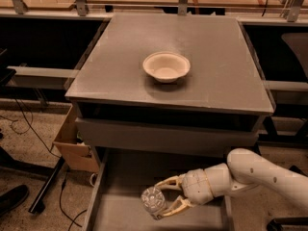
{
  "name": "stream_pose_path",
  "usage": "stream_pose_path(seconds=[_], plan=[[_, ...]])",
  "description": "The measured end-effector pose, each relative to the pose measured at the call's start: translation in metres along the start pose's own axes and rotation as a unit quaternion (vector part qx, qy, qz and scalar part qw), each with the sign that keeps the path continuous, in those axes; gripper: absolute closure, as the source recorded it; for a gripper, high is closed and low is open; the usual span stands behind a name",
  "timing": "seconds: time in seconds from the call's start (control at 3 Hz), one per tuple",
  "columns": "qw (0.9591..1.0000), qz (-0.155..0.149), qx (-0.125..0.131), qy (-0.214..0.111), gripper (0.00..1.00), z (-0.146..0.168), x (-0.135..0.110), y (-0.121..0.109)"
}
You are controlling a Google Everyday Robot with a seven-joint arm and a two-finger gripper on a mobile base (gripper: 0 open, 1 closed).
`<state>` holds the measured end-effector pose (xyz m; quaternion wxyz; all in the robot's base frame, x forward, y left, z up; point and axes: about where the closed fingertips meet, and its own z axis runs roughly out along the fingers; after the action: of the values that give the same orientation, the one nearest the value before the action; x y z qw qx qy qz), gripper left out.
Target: Place blue plastic bottle into middle drawer
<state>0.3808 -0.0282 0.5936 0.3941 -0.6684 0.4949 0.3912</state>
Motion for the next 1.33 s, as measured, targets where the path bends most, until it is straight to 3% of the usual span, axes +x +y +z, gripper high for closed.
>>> stream_pose_path(seconds=[0.33, 0.67, 1.0, 1.33], plan=[[0.9984, 0.002, 0.044, -0.037, 1.00, 0.040, 0.008, -0.017], [0.9924, -0.006, 0.112, -0.051, 1.00, 0.057, -0.006, -0.028], [0.9749, -0.009, 0.218, -0.042, 1.00, 0.054, -0.024, -0.044], [0.9576, -0.001, 0.288, -0.016, 1.00, 0.046, -0.019, -0.064]])
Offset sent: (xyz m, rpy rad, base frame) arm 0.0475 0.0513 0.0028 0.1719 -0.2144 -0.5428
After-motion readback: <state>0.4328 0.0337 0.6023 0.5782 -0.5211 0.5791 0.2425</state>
